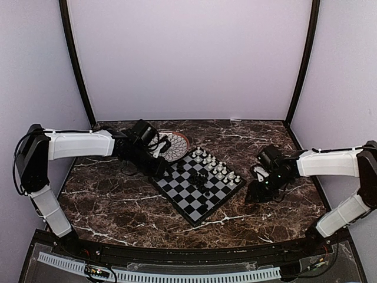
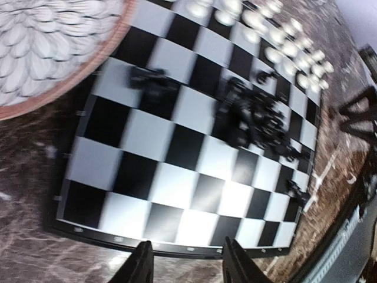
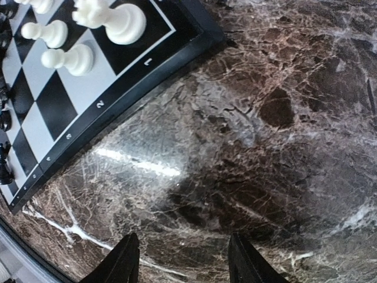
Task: Set up the chess pieces on the board
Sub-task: Adjust the chessboard at the center of the board, then pick up the bishop from the chessboard.
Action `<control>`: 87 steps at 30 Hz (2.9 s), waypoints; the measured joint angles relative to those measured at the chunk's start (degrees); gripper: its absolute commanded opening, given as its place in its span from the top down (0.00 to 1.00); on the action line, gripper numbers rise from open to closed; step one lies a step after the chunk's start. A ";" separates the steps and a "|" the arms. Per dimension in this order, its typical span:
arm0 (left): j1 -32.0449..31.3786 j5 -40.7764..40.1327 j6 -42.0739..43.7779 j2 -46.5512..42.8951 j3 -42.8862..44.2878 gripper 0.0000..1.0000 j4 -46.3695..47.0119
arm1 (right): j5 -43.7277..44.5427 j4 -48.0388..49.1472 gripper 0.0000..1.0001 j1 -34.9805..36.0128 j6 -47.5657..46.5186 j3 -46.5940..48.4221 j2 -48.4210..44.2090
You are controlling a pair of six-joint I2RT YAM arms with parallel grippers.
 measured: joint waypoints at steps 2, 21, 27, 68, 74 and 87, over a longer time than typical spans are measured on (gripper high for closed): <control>2.69 -4.20 -1.57 0.26 0.22 0.56 0.04 | 0.50 0.44 0.52 0.00 -0.39 0.35 1.75; 11.52 -12.52 -3.13 12.90 3.21 0.97 2.25 | 2.12 6.56 0.69 -0.02 -2.97 3.21 7.39; 11.93 -5.14 1.64 12.63 0.83 0.96 6.95 | 2.08 8.87 0.70 -0.26 -3.17 4.15 8.94; 5.88 14.64 7.74 -5.88 -20.31 0.70 10.80 | 6.62 -3.65 0.55 -2.86 -7.63 10.27 6.23; 5.88 12.02 4.83 -9.66 -18.56 0.49 9.33 | 6.73 -7.61 0.52 -0.37 -7.39 13.35 -0.50; 5.88 10.54 -0.90 -7.96 -8.76 0.50 10.91 | 8.33 -9.60 0.48 16.68 -8.85 15.96 6.95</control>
